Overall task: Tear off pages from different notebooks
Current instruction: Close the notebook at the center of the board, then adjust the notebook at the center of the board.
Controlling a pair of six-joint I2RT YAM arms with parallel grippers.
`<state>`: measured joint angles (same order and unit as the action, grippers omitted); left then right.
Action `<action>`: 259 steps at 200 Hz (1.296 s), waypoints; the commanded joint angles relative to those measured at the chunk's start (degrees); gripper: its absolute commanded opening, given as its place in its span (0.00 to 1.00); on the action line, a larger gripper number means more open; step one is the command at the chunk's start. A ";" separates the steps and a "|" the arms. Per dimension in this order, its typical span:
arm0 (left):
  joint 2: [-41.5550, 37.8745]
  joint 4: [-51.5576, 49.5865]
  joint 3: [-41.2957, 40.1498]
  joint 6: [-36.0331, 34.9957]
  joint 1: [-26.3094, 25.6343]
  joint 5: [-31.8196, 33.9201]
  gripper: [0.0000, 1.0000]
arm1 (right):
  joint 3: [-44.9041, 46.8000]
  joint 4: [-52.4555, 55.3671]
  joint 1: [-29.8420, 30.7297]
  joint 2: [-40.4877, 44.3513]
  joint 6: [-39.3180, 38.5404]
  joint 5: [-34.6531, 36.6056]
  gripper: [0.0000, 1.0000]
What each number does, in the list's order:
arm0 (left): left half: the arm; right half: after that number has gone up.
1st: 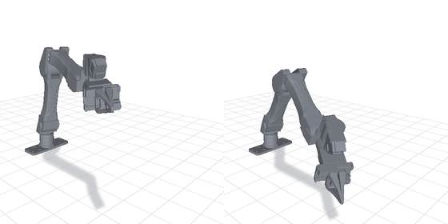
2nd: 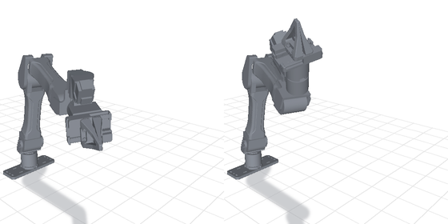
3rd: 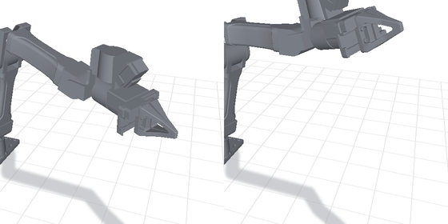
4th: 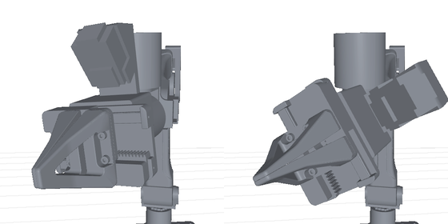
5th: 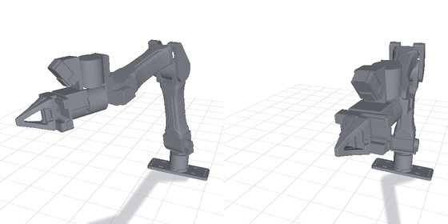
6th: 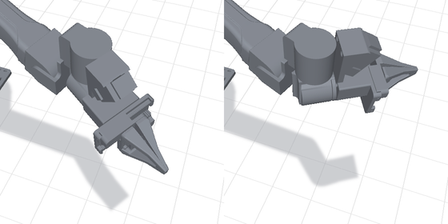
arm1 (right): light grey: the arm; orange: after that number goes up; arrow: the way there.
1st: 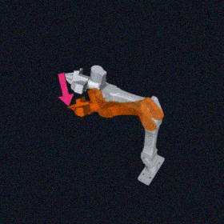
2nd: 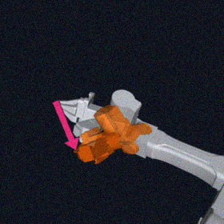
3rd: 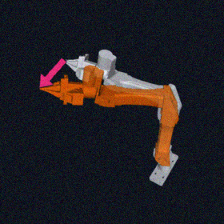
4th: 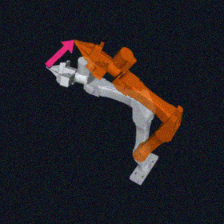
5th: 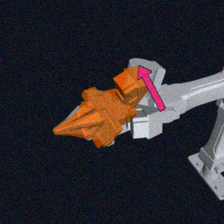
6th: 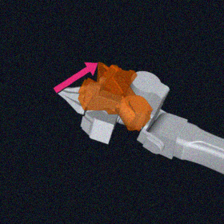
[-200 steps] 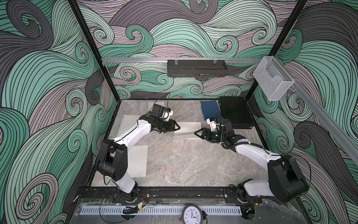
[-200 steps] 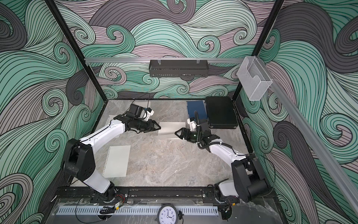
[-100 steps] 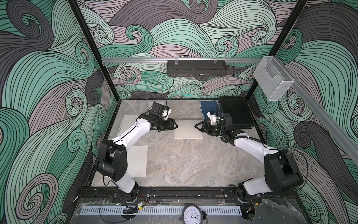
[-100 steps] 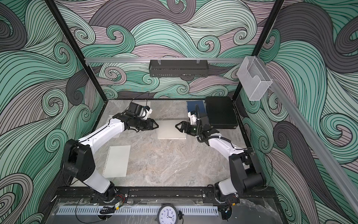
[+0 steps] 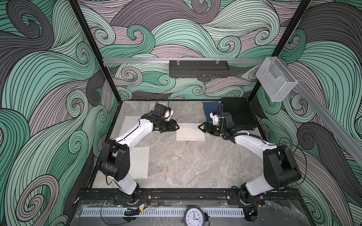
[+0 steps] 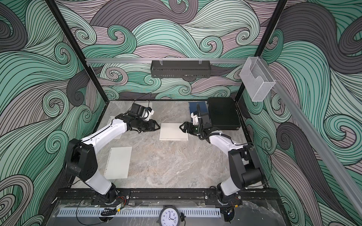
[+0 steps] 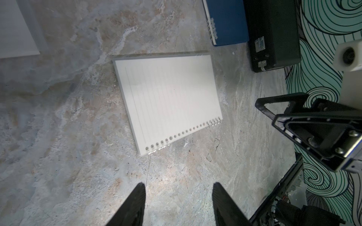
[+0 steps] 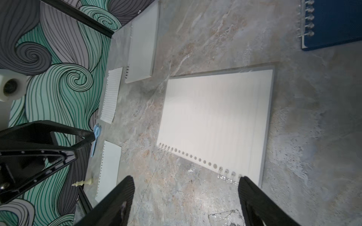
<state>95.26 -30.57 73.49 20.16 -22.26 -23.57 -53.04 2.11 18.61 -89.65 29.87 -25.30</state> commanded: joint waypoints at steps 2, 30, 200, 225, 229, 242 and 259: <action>4.21 3.18 -0.55 4.12 -0.23 -2.75 0.55 | -0.69 3.72 -0.31 -3.13 -2.01 3.08 0.82; 6.98 5.76 -2.46 6.92 -1.76 -3.05 0.54 | -1.00 3.95 -0.33 -6.31 -2.20 4.00 0.80; 18.16 5.40 0.52 6.43 -3.74 -0.86 0.54 | -1.43 2.71 6.87 -11.91 -1.21 4.63 0.78; 20.26 5.13 4.05 5.84 -1.92 -0.05 0.54 | -1.32 -0.47 10.14 -12.41 0.58 2.26 0.78; 20.66 4.91 4.94 5.66 -1.56 0.09 0.54 | -1.43 -0.96 10.66 -12.52 0.92 1.88 0.78; 22.48 4.47 7.78 5.11 -0.24 0.28 0.54 | -1.87 -2.13 12.60 -12.83 1.62 0.81 0.78; 25.74 3.58 12.41 4.07 1.41 -0.05 0.54 | -2.56 -3.25 14.42 -12.71 1.74 -0.16 0.78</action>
<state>117.19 -25.23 80.09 26.61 -23.42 -24.51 -53.76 2.33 30.79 -101.95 30.26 -22.57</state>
